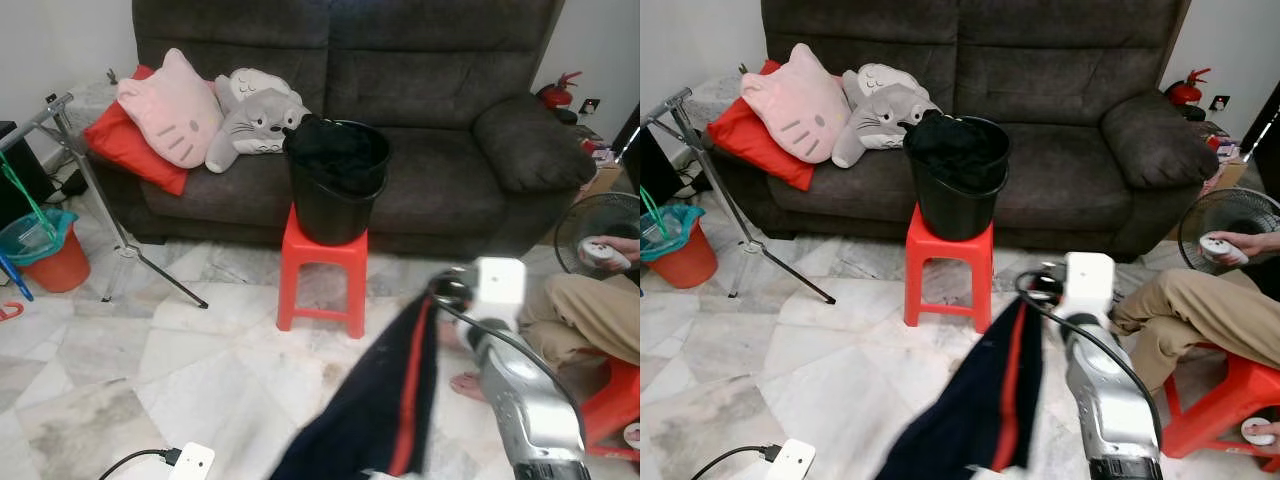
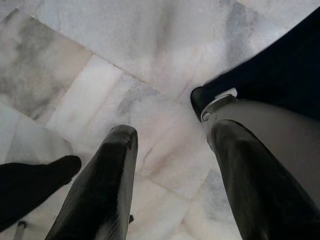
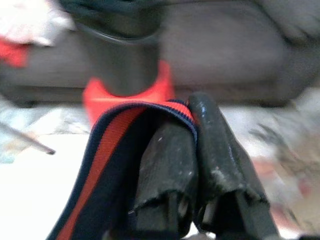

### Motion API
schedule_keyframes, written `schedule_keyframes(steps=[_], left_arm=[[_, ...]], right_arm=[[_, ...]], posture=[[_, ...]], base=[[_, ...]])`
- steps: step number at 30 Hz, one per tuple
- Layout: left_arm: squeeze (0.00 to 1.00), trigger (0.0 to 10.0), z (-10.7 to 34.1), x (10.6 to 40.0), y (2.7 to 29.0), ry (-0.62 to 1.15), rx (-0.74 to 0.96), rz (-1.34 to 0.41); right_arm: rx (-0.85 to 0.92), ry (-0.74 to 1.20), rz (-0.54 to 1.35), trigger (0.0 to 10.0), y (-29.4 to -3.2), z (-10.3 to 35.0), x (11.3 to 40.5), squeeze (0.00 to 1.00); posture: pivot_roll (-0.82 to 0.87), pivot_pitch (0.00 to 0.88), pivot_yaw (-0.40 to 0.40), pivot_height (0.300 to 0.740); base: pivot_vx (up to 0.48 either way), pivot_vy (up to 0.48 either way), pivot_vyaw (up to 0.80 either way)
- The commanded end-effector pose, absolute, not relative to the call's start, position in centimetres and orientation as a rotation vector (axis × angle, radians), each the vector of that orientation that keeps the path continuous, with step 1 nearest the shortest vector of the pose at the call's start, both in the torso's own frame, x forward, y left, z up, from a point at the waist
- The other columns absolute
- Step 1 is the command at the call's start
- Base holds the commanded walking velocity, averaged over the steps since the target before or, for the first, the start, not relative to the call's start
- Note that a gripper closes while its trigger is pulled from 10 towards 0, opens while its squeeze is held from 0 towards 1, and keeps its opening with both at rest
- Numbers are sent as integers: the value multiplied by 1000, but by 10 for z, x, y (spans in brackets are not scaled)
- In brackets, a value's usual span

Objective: Hang hanger

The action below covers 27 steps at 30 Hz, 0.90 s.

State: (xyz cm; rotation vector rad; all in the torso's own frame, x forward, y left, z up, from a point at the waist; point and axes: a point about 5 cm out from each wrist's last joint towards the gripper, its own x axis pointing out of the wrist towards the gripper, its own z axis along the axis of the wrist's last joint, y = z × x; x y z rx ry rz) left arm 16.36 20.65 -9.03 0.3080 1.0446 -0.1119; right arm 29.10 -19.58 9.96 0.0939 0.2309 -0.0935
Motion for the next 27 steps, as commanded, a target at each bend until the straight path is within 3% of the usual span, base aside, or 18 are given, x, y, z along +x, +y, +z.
schedule_keyframes(steps=[1, 8, 27], left_arm=[[0, 10000, -91, 162, 207, 1047, 330, -116], [0, 10000, -91, 159, 209, 1049, 348, -106], [0, 10000, -97, 144, 212, 1064, 331, -90]], right_arm=[[145, 151, -147, 10000, -199, 108, 290, 0], [187, 25, -209, 10000, -195, 123, 285, 0], [141, -24, -296, 10000, -193, 110, 258, 0]], posture=[[-136, 0, 2, 740], [-138, 0, 14, 740], [-163, 0, 53, 740]], base=[[0, 0, 0], [0, 0, 0], [0, 0, 0]])
